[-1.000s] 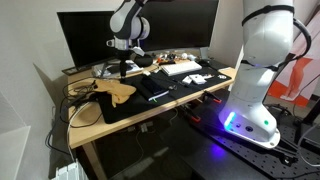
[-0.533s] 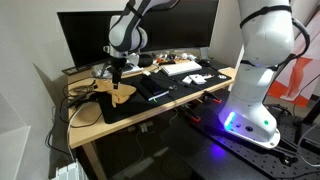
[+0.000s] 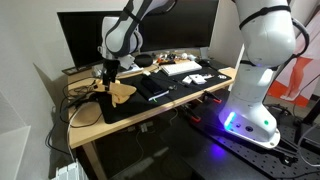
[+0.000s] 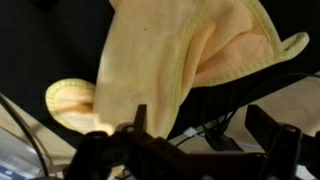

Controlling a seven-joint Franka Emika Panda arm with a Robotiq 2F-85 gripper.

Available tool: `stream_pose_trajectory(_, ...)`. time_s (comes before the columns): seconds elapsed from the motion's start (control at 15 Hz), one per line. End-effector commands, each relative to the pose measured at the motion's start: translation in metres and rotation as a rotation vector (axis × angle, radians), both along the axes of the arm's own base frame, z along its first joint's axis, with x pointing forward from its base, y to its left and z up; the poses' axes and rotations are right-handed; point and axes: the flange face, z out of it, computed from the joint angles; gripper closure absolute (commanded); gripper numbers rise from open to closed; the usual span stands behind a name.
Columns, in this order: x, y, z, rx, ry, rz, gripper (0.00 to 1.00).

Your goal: Remove the orange towel from the top of the book, lay the towel flat on the desk

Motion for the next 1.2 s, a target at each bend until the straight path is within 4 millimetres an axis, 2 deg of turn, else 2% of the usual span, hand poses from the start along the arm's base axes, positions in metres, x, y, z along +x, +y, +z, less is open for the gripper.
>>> stream_pose_trajectory(0.0,0.018,0.001,0.007,0.008,-0.013,-0.075,0.0)
stream_pose_trajectory(0.2,0.03,-0.003,0.005,0.003,-0.019,-0.129,0.06)
stream_pose_trajectory(0.27,0.034,-0.004,0.003,0.0,-0.02,-0.143,0.11)
stream_pose_trajectory(0.67,0.049,-0.002,-0.009,-0.014,-0.019,-0.193,0.09)
stream_pose_trajectory(0.87,0.051,0.003,-0.015,-0.019,-0.017,-0.202,0.11)
stream_pose_trajectory(0.93,0.052,0.005,-0.017,-0.019,-0.017,-0.202,0.06)
stream_pose_trajectory(1.0,0.052,0.006,-0.018,-0.019,-0.017,-0.199,0.24)
stream_pose_trajectory(1.07,0.053,0.007,-0.019,-0.019,-0.018,-0.197,0.36)
stream_pose_trajectory(1.13,0.053,0.008,-0.019,-0.02,-0.018,-0.195,0.42)
